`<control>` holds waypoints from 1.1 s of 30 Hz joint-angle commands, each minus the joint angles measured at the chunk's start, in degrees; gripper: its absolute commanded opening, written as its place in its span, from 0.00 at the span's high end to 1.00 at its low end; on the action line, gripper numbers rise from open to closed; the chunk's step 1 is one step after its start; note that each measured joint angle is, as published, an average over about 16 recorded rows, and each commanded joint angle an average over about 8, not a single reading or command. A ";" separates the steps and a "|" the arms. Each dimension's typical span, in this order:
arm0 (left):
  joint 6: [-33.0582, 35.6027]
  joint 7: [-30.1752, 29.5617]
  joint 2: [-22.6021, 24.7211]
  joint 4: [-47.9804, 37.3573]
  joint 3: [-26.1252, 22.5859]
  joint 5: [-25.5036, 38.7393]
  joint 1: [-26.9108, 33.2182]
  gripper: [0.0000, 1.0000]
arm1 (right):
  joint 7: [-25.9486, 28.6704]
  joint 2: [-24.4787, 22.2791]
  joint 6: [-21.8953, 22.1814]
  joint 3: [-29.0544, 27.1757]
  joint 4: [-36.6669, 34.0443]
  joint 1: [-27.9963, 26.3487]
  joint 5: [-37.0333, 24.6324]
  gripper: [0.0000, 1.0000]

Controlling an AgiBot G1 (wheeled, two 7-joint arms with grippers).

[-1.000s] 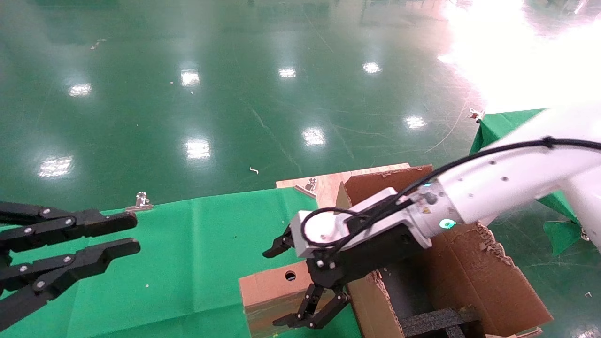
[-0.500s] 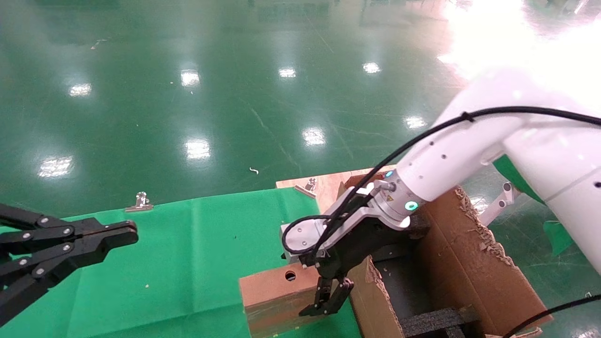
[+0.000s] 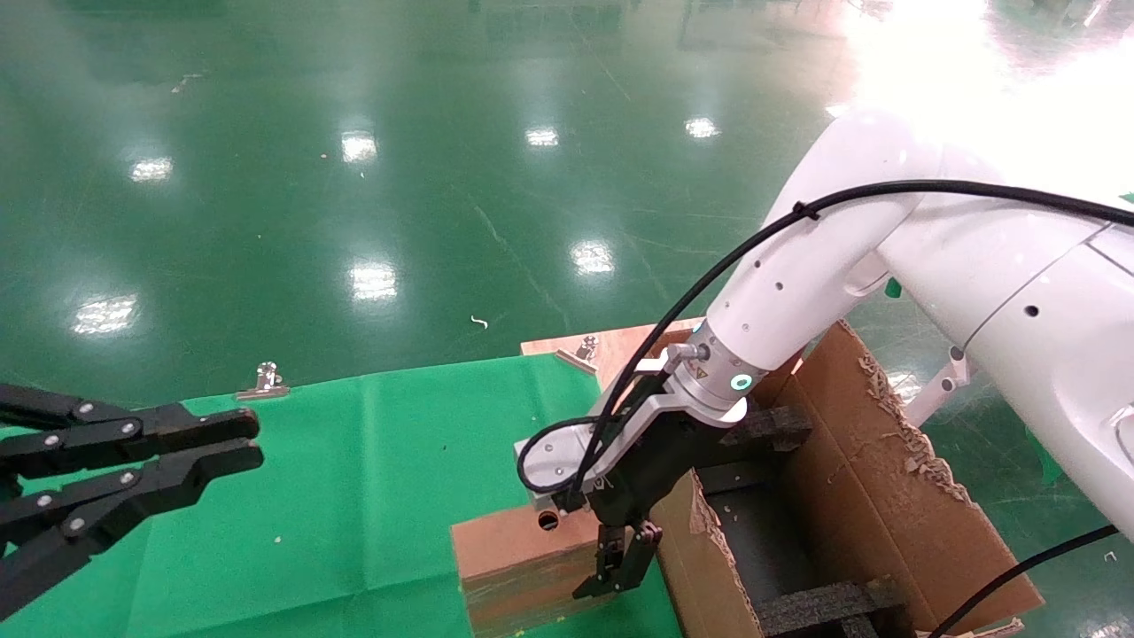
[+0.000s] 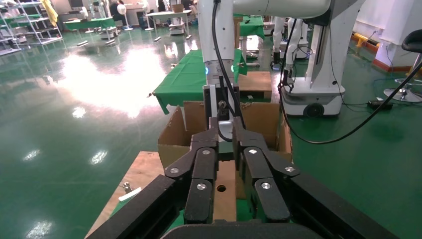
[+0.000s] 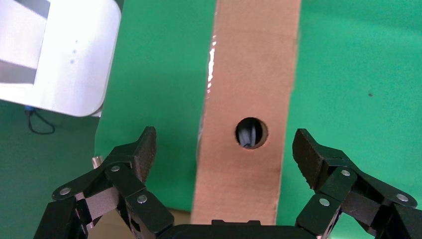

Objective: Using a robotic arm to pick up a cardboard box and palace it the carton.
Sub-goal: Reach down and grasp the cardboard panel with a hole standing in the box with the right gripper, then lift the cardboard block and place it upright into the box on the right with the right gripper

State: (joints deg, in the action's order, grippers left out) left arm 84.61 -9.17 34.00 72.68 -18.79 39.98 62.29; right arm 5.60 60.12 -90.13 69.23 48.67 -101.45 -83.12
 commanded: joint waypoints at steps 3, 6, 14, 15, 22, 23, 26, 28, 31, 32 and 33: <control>-0.01 0.00 0.00 -0.01 0.00 -0.01 -0.01 0.00 | -0.51 0.40 0.22 0.72 -0.92 -0.36 0.41 1.00; -0.01 0.00 0.00 -0.01 0.00 -0.02 -0.01 0.00 | -0.46 0.32 0.19 0.57 -0.76 -0.30 0.44 1.00; -0.01 0.00 0.00 -0.01 0.00 -0.02 -0.01 0.00 | -0.23 0.13 0.12 0.20 -0.34 -0.07 0.38 1.00; -0.01 0.00 0.00 -0.01 0.00 -0.02 -0.01 0.00 | -0.21 0.11 0.11 0.17 -0.31 -0.05 0.37 1.00; -0.01 0.00 0.00 -0.01 0.00 -0.02 -0.01 0.00 | -0.13 0.02 0.06 0.00 -0.13 0.06 0.28 1.00; -0.01 0.00 0.00 -0.01 0.00 -0.02 -0.01 0.00 | -0.12 0.01 0.06 -0.02 -0.11 0.07 0.27 1.00; -0.01 0.00 0.00 -0.01 0.00 -0.02 -0.01 0.00 | -0.09 -0.01 0.05 -0.06 -0.06 0.10 0.25 1.00; -0.01 0.00 0.00 -0.01 0.00 -0.02 -0.01 0.00 | -0.08 -0.02 0.06 -0.08 -0.03 0.11 0.24 1.00; -0.01 0.00 0.00 -0.01 0.00 -0.02 -0.01 0.00 | -0.07 -0.03 0.01 -0.10 0.00 0.13 0.22 1.00; -0.01 0.00 0.00 -0.01 0.00 -0.02 -0.01 0.00 | -0.06 -0.04 0.00 -0.11 0.01 0.13 0.21 1.00; -0.01 0.00 0.00 0.00 0.00 -0.01 0.00 0.00 | -0.06 -0.04 -0.01 -0.12 0.02 0.14 0.21 1.00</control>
State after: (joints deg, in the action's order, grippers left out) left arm 84.61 -9.17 33.99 72.68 -18.79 39.97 62.28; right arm 5.55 60.06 -90.05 69.13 48.68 -101.32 -82.90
